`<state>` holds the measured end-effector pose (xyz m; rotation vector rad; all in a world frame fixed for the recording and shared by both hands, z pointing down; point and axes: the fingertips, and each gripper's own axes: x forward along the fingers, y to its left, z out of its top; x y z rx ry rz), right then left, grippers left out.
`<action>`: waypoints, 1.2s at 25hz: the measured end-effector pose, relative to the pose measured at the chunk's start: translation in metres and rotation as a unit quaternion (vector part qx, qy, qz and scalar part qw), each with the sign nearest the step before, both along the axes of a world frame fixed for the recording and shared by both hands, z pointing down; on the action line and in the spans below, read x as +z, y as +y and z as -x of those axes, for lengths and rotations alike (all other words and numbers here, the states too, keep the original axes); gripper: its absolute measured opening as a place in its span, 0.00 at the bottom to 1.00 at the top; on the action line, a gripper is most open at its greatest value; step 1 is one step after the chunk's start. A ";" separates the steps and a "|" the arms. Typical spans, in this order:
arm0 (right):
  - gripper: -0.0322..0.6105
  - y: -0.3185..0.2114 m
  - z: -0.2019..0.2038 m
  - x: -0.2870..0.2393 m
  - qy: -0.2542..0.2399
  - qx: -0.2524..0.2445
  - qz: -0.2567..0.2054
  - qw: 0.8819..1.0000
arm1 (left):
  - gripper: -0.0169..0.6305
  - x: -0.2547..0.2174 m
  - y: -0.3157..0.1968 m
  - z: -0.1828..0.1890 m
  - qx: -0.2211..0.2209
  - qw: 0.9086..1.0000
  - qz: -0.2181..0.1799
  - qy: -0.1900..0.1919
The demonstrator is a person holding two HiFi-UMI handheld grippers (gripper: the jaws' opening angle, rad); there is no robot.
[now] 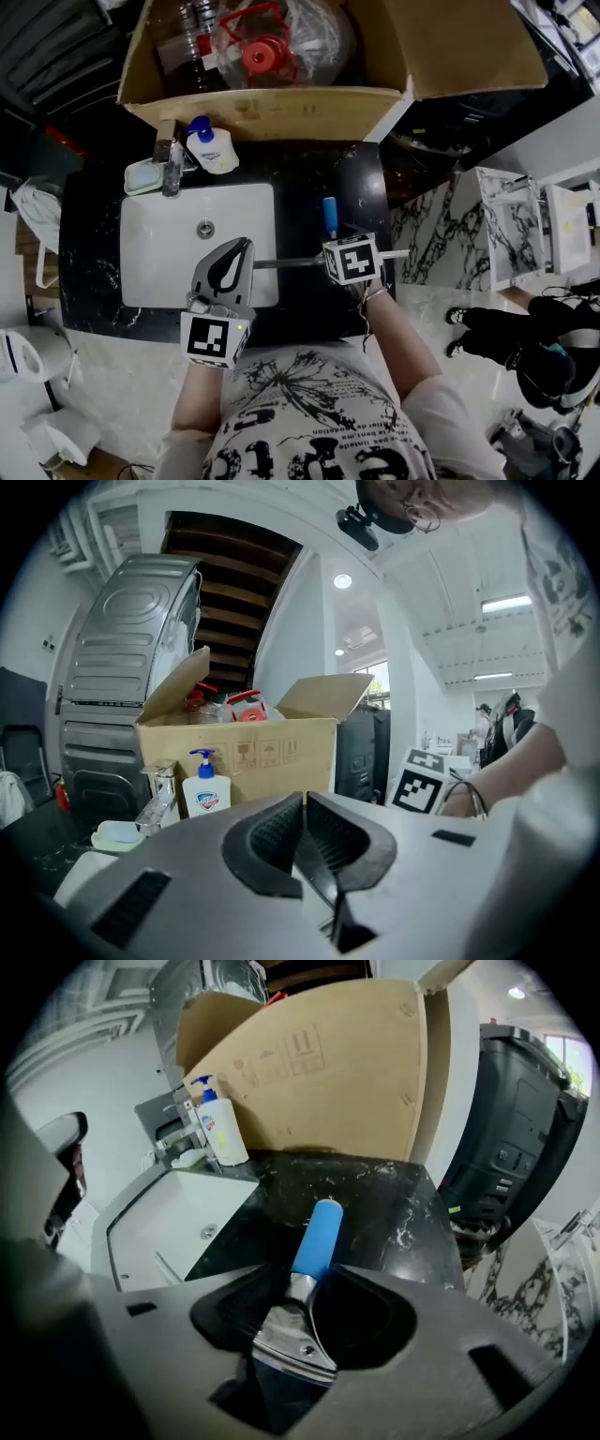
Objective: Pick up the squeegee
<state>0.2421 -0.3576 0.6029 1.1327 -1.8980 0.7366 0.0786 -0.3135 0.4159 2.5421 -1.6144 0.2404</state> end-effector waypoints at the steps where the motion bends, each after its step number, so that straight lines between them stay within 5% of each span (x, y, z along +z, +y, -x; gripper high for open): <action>1: 0.35 -0.001 0.000 0.005 0.004 0.003 0.012 1.000 | 0.05 0.001 -0.001 0.003 -0.003 1.000 0.004 -0.001; 8: 0.34 -0.001 0.002 0.020 0.013 0.014 0.072 0.997 | 0.05 0.011 -0.002 0.014 -0.010 1.000 0.023 -0.001; 14: 0.33 -0.002 0.002 0.020 0.026 0.038 0.023 0.999 | 0.05 0.011 -0.006 0.016 -0.008 1.000 0.025 -0.001; 23: 0.26 -0.004 -0.002 0.017 -0.013 0.092 0.014 0.996 | 0.05 0.017 -0.005 0.021 -0.006 0.999 0.032 -0.001; 30: 0.23 0.000 0.002 -0.002 -0.030 0.080 -0.023 0.996 | 0.05 0.015 -0.006 0.020 -0.006 1.000 0.024 -0.002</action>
